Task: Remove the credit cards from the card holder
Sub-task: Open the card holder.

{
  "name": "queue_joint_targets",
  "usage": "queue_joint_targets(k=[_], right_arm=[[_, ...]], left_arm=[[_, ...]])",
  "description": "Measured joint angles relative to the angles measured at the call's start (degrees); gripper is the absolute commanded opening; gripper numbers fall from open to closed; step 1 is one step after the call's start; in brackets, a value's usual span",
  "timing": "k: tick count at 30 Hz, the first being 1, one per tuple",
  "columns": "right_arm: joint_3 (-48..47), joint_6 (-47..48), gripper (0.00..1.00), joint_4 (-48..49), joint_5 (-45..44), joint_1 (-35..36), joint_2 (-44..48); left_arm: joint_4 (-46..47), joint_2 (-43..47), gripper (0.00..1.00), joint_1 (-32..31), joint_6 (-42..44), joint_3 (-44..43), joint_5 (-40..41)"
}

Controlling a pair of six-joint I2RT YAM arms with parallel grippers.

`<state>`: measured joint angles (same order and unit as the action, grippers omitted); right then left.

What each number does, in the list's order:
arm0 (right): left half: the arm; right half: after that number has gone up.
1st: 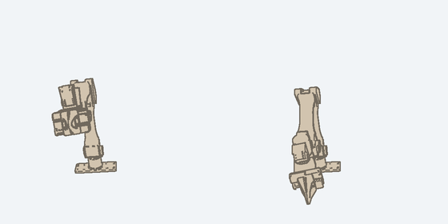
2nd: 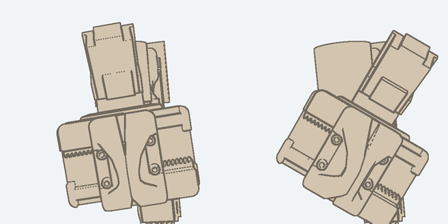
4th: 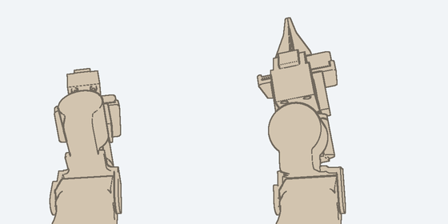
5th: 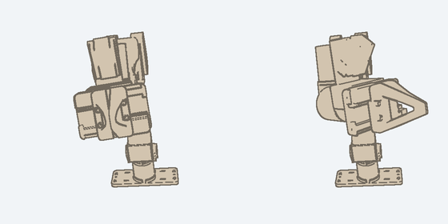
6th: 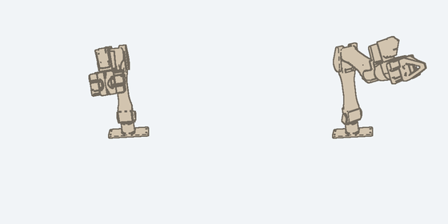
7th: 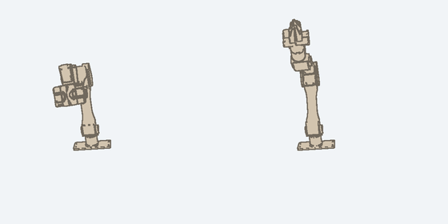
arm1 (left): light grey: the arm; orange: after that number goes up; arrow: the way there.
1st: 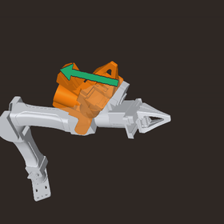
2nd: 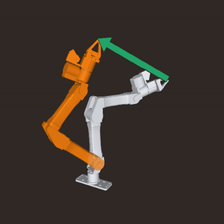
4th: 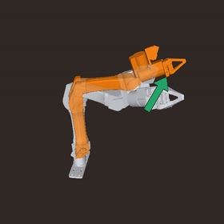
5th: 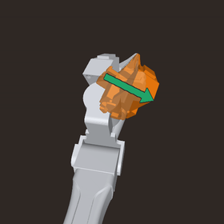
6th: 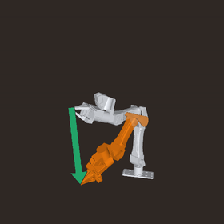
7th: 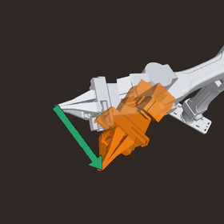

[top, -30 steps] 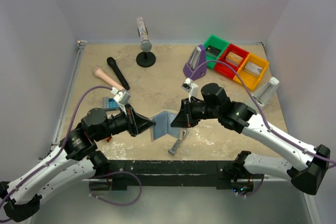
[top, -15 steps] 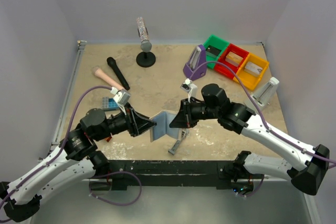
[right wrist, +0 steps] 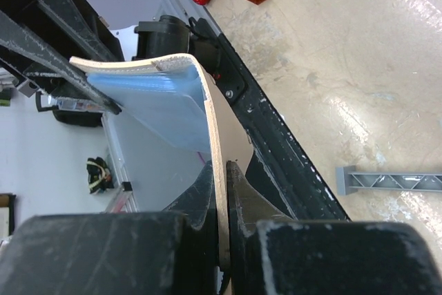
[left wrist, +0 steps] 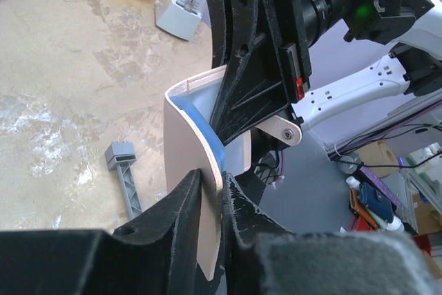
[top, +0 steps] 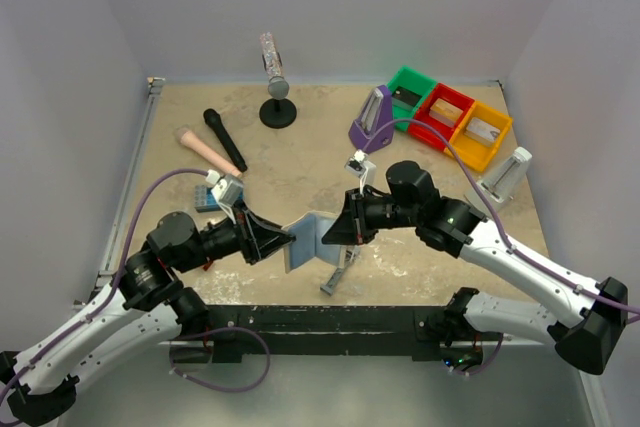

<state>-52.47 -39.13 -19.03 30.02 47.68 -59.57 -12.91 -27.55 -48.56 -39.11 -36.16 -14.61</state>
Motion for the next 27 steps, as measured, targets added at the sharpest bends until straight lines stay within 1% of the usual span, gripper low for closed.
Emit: queue_joint_targets(k=[3,5,7,20,27], right_arm=[[0.2,-0.3,0.0,0.3,0.0,0.0,0.0],[0.3,-0.3,0.0,0.3,0.0,-0.1,0.0],[0.4,-0.4,0.0,0.3,0.0,-0.1,0.0],[0.4,-0.3,0.0,0.2,0.0,-0.1,0.0],[0.4,-0.3,0.0,0.2,0.0,-0.1,0.0]], left_arm=[[0.7,0.2,0.31,0.0,-0.2,0.4,-0.7],[1.1,0.2,0.31,0.0,-0.2,0.5,-1.1],[1.7,0.2,0.29,0.0,-0.2,0.5,-1.3],[2.9,0.2,0.0,0.0,-0.2,1.3,-1.7],[2.8,0.2,0.0,0.0,-0.2,1.4,-1.5]])
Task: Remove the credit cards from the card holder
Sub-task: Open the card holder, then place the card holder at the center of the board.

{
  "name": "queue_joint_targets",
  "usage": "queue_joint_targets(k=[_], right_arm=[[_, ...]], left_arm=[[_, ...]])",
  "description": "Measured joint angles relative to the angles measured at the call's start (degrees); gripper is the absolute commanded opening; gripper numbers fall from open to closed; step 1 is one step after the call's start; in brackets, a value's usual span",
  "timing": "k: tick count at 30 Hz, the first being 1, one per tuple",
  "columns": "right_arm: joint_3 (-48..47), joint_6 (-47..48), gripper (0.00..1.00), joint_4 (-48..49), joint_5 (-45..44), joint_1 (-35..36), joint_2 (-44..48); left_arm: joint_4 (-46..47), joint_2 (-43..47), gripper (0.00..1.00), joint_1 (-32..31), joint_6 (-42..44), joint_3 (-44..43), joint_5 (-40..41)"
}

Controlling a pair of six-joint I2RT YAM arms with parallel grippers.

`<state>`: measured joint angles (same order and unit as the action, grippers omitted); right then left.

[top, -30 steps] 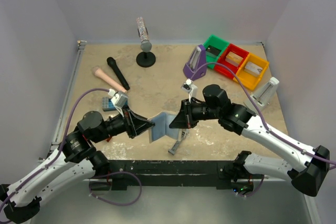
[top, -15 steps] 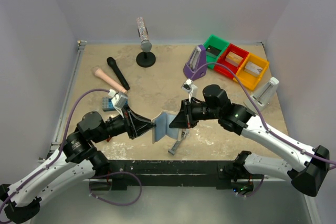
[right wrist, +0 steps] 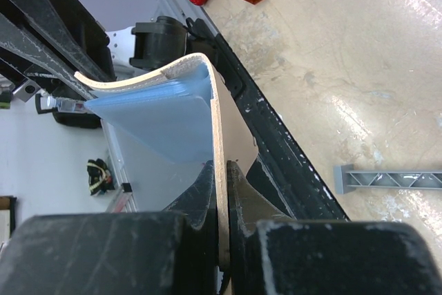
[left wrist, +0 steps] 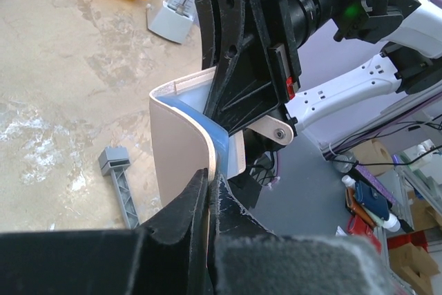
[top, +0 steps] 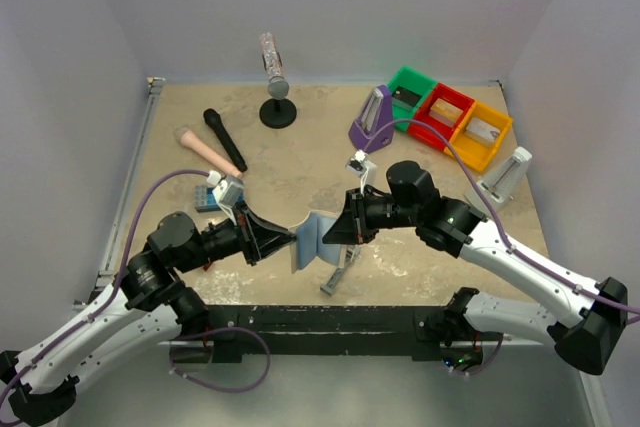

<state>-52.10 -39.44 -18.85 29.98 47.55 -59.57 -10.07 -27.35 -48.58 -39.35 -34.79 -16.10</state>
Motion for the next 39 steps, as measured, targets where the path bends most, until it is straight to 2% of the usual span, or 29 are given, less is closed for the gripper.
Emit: queue_joint_targets(k=[13,16,17,19,21,34,39], right_arm=[[1.0,0.0,0.0,0.2,-0.3,0.0,0.7],[1.0,0.0,0.0,0.2,-0.3,0.0,0.7],[1.0,0.0,0.0,0.2,-0.3,0.0,0.7],[0.9,0.3,0.0,-0.2,-0.4,-0.1,0.7],[0.9,0.5,0.0,-0.9,-0.4,-0.1,0.7],[0.2,1.1,0.0,-3.1,-0.5,-0.1,0.7],[-0.2,1.1,0.0,-3.9,-0.5,-0.1,0.7]], left_arm=[[1.0,-0.5,0.01,0.0,-1.2,0.0,-2.3],[1.0,-0.8,0.33,0.0,-1.6,-0.2,-2.3],[1.0,-0.8,0.41,0.0,-1.6,-0.2,-2.3],[1.0,-0.8,0.48,0.0,-1.6,-0.2,-2.3],[1.1,-0.8,0.52,0.0,-1.9,-0.2,-2.3],[2.8,-1.8,0.32,0.0,-2.0,-0.2,-2.3],[2.8,-2.5,0.3,0.0,-2.0,-0.2,-2.1]])
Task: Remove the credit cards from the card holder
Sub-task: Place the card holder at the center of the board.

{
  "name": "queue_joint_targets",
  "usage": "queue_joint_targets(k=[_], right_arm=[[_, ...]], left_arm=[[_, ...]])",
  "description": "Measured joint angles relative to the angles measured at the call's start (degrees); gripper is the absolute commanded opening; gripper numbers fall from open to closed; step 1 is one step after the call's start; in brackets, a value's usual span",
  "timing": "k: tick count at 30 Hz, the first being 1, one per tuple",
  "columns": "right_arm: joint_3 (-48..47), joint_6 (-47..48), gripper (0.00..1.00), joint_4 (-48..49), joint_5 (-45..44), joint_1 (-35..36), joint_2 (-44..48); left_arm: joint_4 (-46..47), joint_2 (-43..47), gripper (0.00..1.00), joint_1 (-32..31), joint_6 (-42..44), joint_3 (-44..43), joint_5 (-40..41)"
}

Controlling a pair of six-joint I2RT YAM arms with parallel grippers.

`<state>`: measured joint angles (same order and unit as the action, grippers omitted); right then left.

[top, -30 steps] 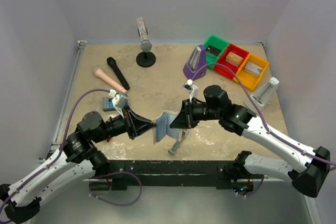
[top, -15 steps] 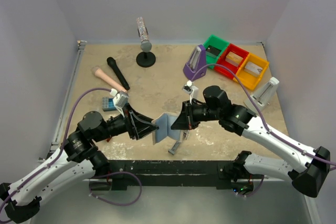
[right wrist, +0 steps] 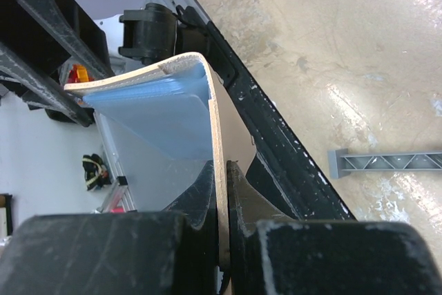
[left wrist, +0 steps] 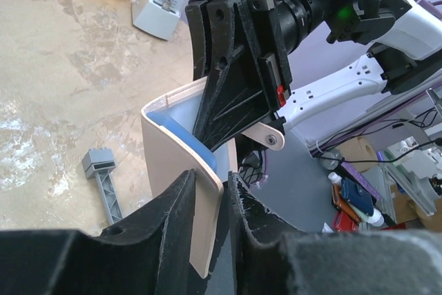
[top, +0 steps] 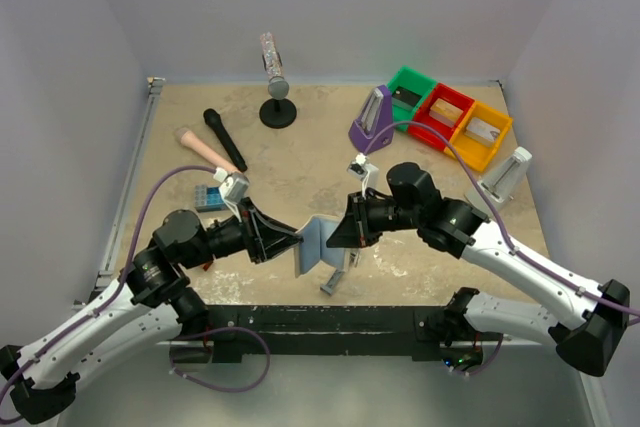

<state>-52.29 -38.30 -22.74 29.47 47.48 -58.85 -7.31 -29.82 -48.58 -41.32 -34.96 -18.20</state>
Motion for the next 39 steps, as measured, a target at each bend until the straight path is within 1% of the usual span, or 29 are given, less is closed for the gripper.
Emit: queue_joint_targets(k=[6,7,10,14,15,20,21,25,27,28,30,35,39], right_arm=[[-0.4,0.3,0.0,-0.2,0.0,0.0,0.0],[-0.4,0.4,0.0,-0.3,0.0,0.0,0.0],[-0.4,0.4,0.0,-0.4,0.0,0.0,0.2],[-0.4,0.6,0.0,-0.6,0.0,0.0,0.8],[-0.4,0.7,0.0,-0.6,-0.1,0.0,1.0],[-0.4,0.9,0.0,-0.7,-0.1,0.0,1.7],[-0.4,0.9,0.02,-0.7,-0.1,0.0,1.8],[-0.4,0.7,0.32,-0.7,-0.1,0.0,1.9],[-0.3,0.5,0.44,-0.3,-0.1,0.0,1.9],[-0.3,0.4,0.48,-0.1,-0.2,0.0,2.0],[-0.3,0.4,0.57,0.2,-0.2,0.0,2.2],[0.8,0.0,0.73,1.7,-0.3,-0.3,4.0],[2.2,-0.6,0.8,3.3,-0.1,-0.5,5.7]], left_arm=[[0.0,-0.9,0.3,0.0,0.0,0.0,0.5],[0.0,-1.0,0.28,0.0,0.0,0.0,0.5],[0.0,-1.4,0.19,0.0,0.0,0.0,0.7],[0.0,-1.4,0.02,0.0,0.3,0.0,1.1],[0.0,-1.4,0.0,0.0,0.4,0.0,1.3],[0.0,-0.9,0.0,0.0,0.4,0.1,1.8],[0.0,-0.9,0.0,0.0,0.4,0.1,1.8],[-0.3,-0.9,0.0,0.0,0.5,0.0,2.2],[-1.3,-1.1,0.0,0.0,0.5,-0.2,2.6],[-2.1,-1.4,0.0,0.0,0.6,-0.4,2.7],[-4.0,-2.0,0.0,0.0,1.0,-1.0,3.1],[-5.9,-2.1,0.0,0.0,1.7,-1.5,3.8],[-6.6,-1.3,0.0,0.0,1.7,-1.5,4.0]])
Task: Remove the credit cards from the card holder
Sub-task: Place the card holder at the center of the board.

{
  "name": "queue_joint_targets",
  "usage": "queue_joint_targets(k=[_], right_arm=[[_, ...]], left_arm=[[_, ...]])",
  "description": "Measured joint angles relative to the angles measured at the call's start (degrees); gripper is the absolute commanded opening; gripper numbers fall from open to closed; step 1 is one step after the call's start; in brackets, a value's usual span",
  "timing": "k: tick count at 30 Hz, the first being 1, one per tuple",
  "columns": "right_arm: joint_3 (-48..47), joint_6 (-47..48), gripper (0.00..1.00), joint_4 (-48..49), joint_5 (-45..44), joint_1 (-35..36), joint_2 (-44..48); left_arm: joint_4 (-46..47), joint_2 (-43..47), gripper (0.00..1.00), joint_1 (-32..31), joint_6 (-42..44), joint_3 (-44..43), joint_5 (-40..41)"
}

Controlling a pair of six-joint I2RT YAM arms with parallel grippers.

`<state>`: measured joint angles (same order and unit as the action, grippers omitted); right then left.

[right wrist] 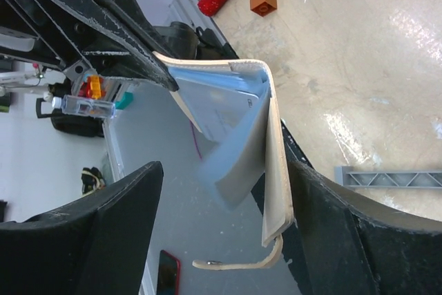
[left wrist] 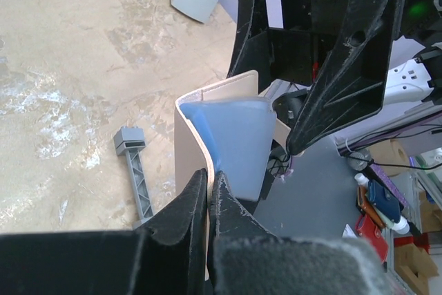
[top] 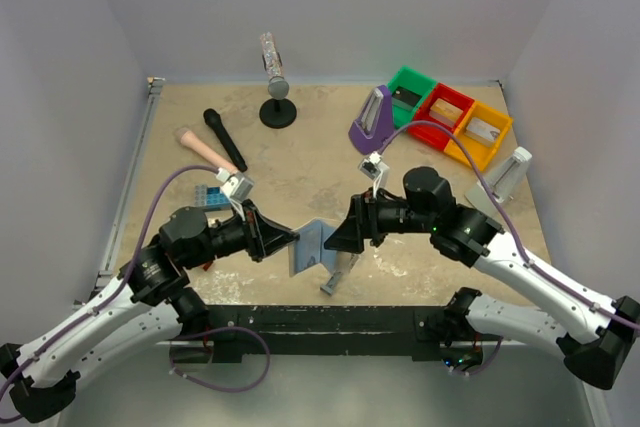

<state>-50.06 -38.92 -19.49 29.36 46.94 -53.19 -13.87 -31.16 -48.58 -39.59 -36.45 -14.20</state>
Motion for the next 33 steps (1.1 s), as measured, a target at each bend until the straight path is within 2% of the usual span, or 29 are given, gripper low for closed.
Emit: queue_joint_targets(k=[4,8,11,16,18,21,23,26,28,31,33], right_arm=[[-0.2,0.1,0.83,0.3,0.0,-0.1,-0.9],[-2.1,0.7,0.81,-1.0,-0.1,-0.1,-3.7],[-3.7,1.5,0.66,-2.2,0.0,-0.1,-5.4],[-4.8,2.2,0.33,-2.9,0.2,-0.1,-6.4],[-4.8,2.4,0.22,-3.2,0.3,-0.1,-6.4],[-4.8,2.6,0.01,-3.5,0.4,-0.1,-6.4],[-4.8,2.9,0.0,-3.6,0.4,-0.1,-6.4],[-4.7,2.9,0.0,-3.9,0.4,-0.1,-6.4],[-4.5,2.9,0.0,-4.2,0.4,-0.1,-6.4],[-4.4,2.9,0.0,-4.6,0.4,-0.1,-6.3],[-4.4,2.9,0.0,-5.0,0.4,-0.1,-6.2]], left_arm=[[-0.4,0.5,0.0,0.0,0.0,0.0,0.0],[-0.4,0.4,0.0,0.0,0.0,0.0,-0.2],[-0.3,0.4,0.0,0.0,-0.1,0.0,-0.6],[0.2,0.9,0.0,0.0,-0.1,0.0,-1.2],[0.7,1.4,0.0,0.0,-0.2,0.0,-1.3],[2.0,2.4,0.0,0.0,-0.3,0.7,-1.5],[3.5,3.5,0.0,0.0,-0.4,2.1,-1.5],[5.9,4.2,0.27,0.0,-1.3,4.3,-1.5],[8.1,4.3,0.41,0.0,-1.9,5.8,-1.7],[12.1,4.7,0.56,0.0,-3.2,8.4,-2.6],[14.4,4.8,0.6,0.0,-4.0,9.7,-3.2]])
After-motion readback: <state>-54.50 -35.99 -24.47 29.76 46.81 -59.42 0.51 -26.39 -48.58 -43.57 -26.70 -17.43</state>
